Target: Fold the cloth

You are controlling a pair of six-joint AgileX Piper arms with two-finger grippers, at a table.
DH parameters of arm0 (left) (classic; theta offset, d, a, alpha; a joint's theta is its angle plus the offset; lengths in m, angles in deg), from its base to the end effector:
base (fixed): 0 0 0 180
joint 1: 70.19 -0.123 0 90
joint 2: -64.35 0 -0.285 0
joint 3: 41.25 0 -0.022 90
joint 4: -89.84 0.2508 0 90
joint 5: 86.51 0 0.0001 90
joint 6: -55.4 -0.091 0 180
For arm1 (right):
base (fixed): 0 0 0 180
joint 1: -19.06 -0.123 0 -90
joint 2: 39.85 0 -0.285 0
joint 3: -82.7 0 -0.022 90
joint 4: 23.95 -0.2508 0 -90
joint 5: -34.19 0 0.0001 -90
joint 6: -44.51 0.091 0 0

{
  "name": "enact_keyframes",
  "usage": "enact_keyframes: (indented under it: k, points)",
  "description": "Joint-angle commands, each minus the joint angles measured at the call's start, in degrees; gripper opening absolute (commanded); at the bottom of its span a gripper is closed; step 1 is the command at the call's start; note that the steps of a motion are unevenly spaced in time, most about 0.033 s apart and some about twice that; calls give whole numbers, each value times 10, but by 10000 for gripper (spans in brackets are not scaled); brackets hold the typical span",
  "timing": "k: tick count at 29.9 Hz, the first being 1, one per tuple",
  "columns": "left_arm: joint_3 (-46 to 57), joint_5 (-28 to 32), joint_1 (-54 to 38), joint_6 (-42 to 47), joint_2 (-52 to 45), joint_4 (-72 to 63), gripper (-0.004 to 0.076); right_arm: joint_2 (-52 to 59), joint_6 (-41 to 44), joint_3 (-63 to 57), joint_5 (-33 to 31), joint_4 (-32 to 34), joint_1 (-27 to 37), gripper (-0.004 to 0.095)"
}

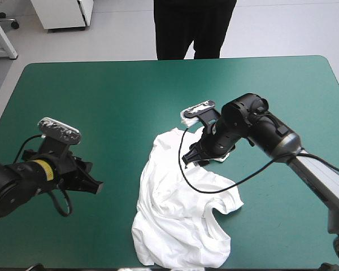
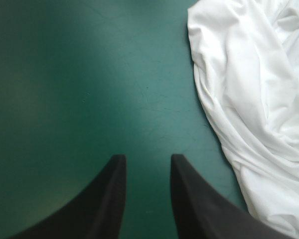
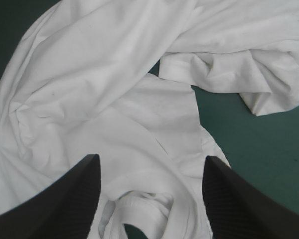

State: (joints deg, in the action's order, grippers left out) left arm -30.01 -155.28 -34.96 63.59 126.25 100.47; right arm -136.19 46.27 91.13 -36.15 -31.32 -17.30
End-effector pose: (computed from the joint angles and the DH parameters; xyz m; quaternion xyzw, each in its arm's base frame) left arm 0.1357 -0.0766 0.3979 0.2235 0.9143 -0.0342 0.3361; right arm 0.2471 0.1955 0.3535 -0.2821 0.9386 0.1215 0.1572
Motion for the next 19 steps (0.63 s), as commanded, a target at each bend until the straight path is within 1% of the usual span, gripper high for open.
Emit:
enact_keyframes:
  k: [1,2,5,8,10,16,19]
  points:
    - [-49,31,0,-20,48,-8,340,62,18,-15,-12,3,3,556]
    - [-62,31,0,-26,66,-7,358,73,25,-29,-12,4,3,551]
    - [-103,29,0,-52,118,-7,361,110,48,-75,-12,25,3,535]
    - [-148,7,0,-78,185,-10,361,146,78,-128,-12,52,3,534]
    - [-178,-12,-1,-100,233,-15,361,169,93,-154,-11,54,3,534]
    - [-273,-28,-78,-162,347,-152,361,226,126,-188,-10,50,3,525]
    - [-311,-27,-98,-172,390,-158,361,241,135,-190,-1,53,3,512]
